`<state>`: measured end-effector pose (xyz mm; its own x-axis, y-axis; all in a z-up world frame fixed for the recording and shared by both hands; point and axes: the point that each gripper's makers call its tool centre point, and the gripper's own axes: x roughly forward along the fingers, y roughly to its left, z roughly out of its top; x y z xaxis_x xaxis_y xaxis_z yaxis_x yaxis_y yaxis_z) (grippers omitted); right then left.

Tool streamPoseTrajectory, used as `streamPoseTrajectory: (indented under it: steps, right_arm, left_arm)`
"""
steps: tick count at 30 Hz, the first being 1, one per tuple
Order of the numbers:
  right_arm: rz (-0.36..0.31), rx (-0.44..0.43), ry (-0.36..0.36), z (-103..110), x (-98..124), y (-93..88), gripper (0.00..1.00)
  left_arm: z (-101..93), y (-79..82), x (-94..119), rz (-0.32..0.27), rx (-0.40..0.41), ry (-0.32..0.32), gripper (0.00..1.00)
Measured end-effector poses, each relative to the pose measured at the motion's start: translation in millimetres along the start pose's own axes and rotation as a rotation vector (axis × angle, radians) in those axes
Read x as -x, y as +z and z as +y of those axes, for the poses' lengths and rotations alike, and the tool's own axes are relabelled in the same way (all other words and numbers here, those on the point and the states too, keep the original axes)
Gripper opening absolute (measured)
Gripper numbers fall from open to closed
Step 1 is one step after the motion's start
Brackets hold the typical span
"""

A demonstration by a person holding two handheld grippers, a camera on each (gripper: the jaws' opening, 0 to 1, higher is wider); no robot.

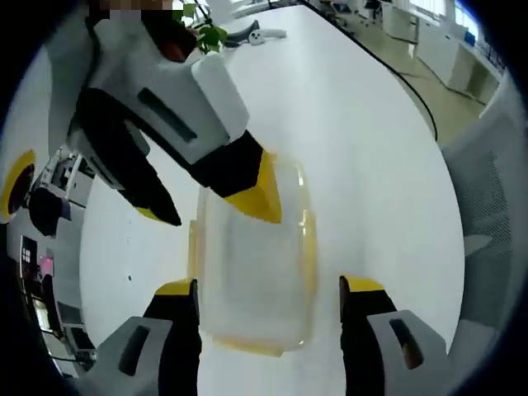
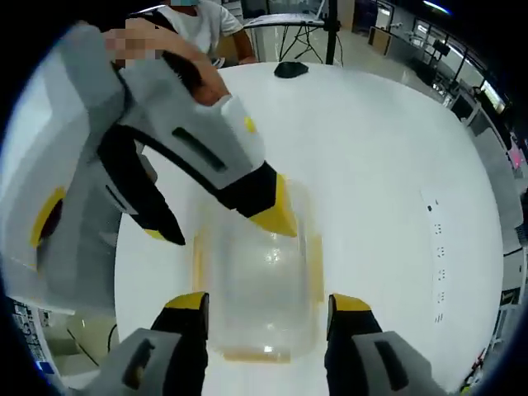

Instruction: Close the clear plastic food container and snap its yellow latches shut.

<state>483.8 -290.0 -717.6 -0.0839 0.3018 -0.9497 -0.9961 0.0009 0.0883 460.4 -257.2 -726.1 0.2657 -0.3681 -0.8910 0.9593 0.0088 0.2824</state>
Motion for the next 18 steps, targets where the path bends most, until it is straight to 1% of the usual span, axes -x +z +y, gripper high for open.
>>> streamPoseTrajectory:
  steps: [2,8,11,12,13,14,15,16,17,18]
  right_arm:
    - [0.008,0.005,-0.009,1,2,-3.3,0.57]
    - [0.012,0.017,-0.031,8,6,-9.6,0.62]
    - [0.01,0.024,-0.047,11,6,-12.3,0.71]
    - [0.009,0.029,-0.055,11,5,-12.9,0.76]
    - [0.002,0.038,-0.074,9,4,-12.7,0.83]
    - [-0.027,0.047,-0.099,6,3,-9.5,0.94]
    - [-0.048,0.05,-0.119,4,2,-7.0,0.98]
    - [-0.032,0.045,-0.125,6,3,-11.4,0.99]
    - [-0.032,0.057,-0.115,8,2,-12.1,0.99]
    - [-0.025,0.05,-0.108,10,0,-13.6,0.99]
  left_arm:
    - [1.4,-2.3,1,0.003,0.01,-0.007,0.68]
    - [7.0,-8.9,4,0.014,0.005,-0.006,0.73]
    - [8.9,-10.7,6,0.012,0.001,-0.007,0.77]
    - [10.5,-11.7,6,0.012,0.001,-0.003,0.8]
    - [12.2,-12.5,6,0.009,0.006,0.001,0.84]
    - [15.0,-12.3,6,-0.002,0.022,0.013,0.9]
    - [17.2,-11.7,5,-0.013,0.033,0.023,1.0]
    - [19.8,-12.5,6,-0.011,0.041,0.031,0.99]
    - [20.9,-12.4,6,-0.016,0.055,0.035,0.99]
    - [20.6,-13.0,6,-0.013,0.057,0.032,0.99]
